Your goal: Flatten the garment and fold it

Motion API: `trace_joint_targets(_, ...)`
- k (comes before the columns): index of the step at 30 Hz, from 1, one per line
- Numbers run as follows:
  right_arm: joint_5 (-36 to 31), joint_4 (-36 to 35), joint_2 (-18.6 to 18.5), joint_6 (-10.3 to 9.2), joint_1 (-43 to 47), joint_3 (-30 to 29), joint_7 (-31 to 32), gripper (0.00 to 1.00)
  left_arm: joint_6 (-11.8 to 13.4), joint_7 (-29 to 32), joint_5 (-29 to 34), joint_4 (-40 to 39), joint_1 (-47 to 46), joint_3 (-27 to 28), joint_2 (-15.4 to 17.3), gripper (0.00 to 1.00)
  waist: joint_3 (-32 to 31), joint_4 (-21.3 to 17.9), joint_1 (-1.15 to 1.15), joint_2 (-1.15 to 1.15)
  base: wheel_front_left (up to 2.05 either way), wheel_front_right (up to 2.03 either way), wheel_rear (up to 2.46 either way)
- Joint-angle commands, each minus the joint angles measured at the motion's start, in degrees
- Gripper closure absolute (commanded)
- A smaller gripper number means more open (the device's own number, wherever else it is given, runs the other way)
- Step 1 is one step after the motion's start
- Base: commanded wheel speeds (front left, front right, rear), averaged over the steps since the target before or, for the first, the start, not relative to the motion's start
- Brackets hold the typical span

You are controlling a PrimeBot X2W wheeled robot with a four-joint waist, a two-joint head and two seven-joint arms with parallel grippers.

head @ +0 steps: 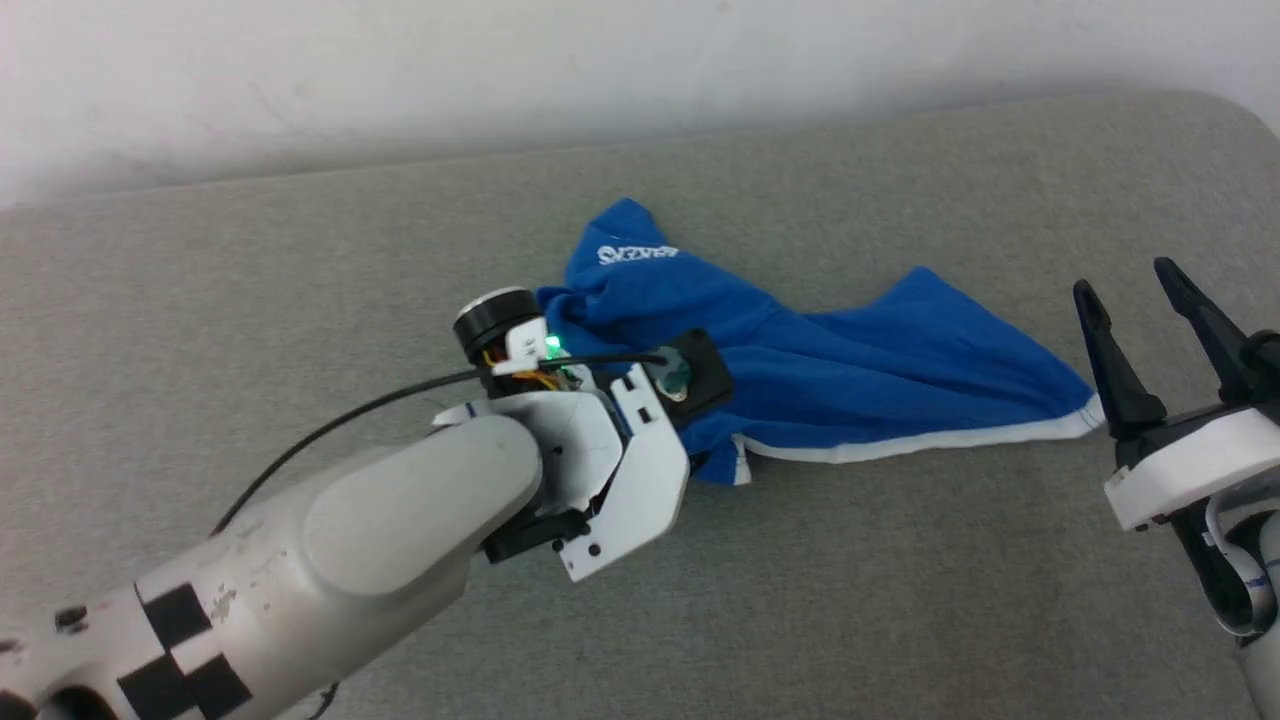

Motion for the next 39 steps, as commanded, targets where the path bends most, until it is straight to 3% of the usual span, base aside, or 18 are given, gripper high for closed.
trace_joint_targets(1, -0.4, -0.6, 0.7, -0.12, 0.1, -0.3, 0.0, 0.00, -0.4, 0.9, -0.9, -0.3, -2.5, -1.6, 0.1, 0.00, 3.8, -3.9, -0.01, 0.00, 0.00, 0.00, 0.00)
trace_joint_targets(4, -0.4, -0.9, 1.8, -0.12, -0.2, -0.7, -0.4, 0.00, -0.4, 3.1, -2.1, -0.2, -4.2, -3.1, -0.6, 0.00, 5.8, -5.9, -0.01, 0.00, 0.00, 0.00, 0.00)
trace_joint_targets(8, -0.4, -0.1, 3.0, -0.12, -1.1, -0.8, -1.3, 0.00, -0.4, 9.8, 1.7, -1.1, -0.5, -3.3, -1.2, 0.00, 8.1, -8.0, -0.01, 0.00, 0.00, 0.00, 0.00)
trace_joint_targets(15, 0.1, 2.3, 3.5, -0.12, -2.5, -0.7, -2.7, 0.00, -0.4, 16.7, 4.3, -1.2, 5.7, -3.3, -0.3, 0.00, 9.7, -8.8, -0.01, 0.00, 0.00, 0.00, 0.00)
trace_joint_targets(16, 0.1, 2.7, 3.5, -0.12, -2.6, -0.7, -2.9, 0.00, -0.4, 17.3, 4.3, -1.4, 6.5, -3.3, -0.1, 0.29, 9.8, -8.6, -0.01, 0.00, 0.00, 0.00, 0.00)
trace_joint_targets(17, 0.1, 3.1, 3.6, -0.12, -2.8, -0.8, -3.1, 0.00, -0.4, 17.3, 4.5, -1.8, 7.0, -3.3, -0.1, 0.91, 9.8, -8.4, -0.01, 0.00, 0.00, 0.00, 0.00)
trace_joint_targets(18, 0.0, 3.4, 3.6, -0.12, -2.9, -1.0, -3.2, 0.00, -0.4, 17.3, 4.6, -2.2, 7.3, -3.3, 0.0, 1.00, 9.7, -8.1, -0.01, 0.00, 0.00, 0.00, 0.00)
trace_joint_targets(23, -0.4, 4.1, 3.4, -0.12, -2.5, -1.6, -3.5, 0.00, -0.4, 11.3, 4.4, -4.6, 5.4, -3.3, 1.7, 1.00, 7.8, -5.7, -0.01, 0.00, 0.00, 0.00, 0.00)
trace_joint_targets(28, -1.1, 4.3, 3.4, -0.12, 0.0, -3.2, -3.7, 0.00, -0.4, 5.4, 3.5, -7.2, 2.6, -3.3, 7.6, 1.00, 4.3, -2.5, -0.01, 0.00, 0.00, 0.00, 0.00)
trace_joint_targets(35, -1.3, 4.0, 3.9, -0.12, 3.7, -3.8, -3.7, 0.00, -0.4, 6.9, 0.2, -10.5, 3.1, -3.3, 19.1, 1.00, 0.9, 0.4, -0.01, 0.00, 0.00, 0.00, 0.00)
trace_joint_targets(39, -1.4, 3.9, 4.6, -0.12, 4.6, -3.0, -3.7, 0.00, -0.4, 8.6, -3.3, -9.6, 8.3, -3.3, 21.2, 1.00, -0.1, 1.0, -0.01, 0.00, 0.00, 0.00, 0.00)
